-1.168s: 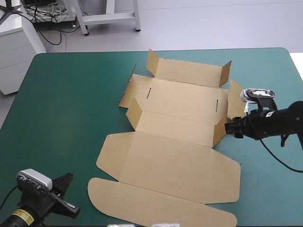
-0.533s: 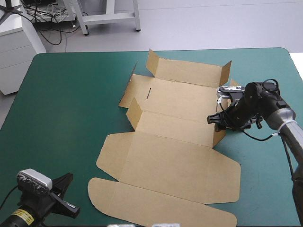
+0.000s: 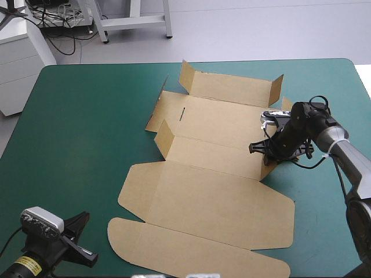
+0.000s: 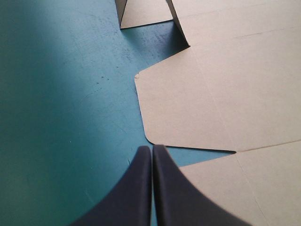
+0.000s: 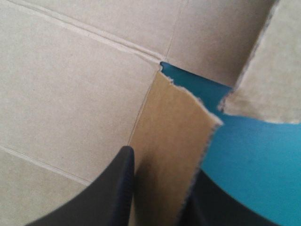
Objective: Fold the box
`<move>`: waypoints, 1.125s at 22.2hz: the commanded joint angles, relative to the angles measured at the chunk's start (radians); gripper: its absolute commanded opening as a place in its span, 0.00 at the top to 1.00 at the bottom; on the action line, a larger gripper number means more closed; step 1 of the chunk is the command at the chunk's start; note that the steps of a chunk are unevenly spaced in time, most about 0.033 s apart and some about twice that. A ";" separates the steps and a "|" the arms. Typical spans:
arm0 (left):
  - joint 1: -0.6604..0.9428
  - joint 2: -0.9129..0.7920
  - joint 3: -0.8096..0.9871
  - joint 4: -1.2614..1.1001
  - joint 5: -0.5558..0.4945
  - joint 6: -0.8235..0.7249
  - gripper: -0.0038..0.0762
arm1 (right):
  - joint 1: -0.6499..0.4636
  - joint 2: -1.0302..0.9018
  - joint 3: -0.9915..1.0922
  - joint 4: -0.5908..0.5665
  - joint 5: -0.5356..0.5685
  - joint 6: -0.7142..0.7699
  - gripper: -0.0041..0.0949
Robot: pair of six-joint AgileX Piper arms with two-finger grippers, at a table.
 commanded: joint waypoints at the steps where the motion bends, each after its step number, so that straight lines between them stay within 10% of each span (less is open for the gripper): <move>1: -0.005 0.013 -0.034 -0.008 -0.068 -0.004 0.96 | 0.003 -0.034 -0.030 0.012 0.008 -0.011 0.89; 16: -0.005 0.013 -0.034 -0.008 -0.068 0.001 0.96 | 0.006 0.148 -0.472 -0.028 0.071 -0.519 0.97; 25: -0.005 0.013 -0.034 -0.008 -0.068 0.001 0.96 | 0.239 0.401 -0.847 -0.117 0.199 -0.779 0.98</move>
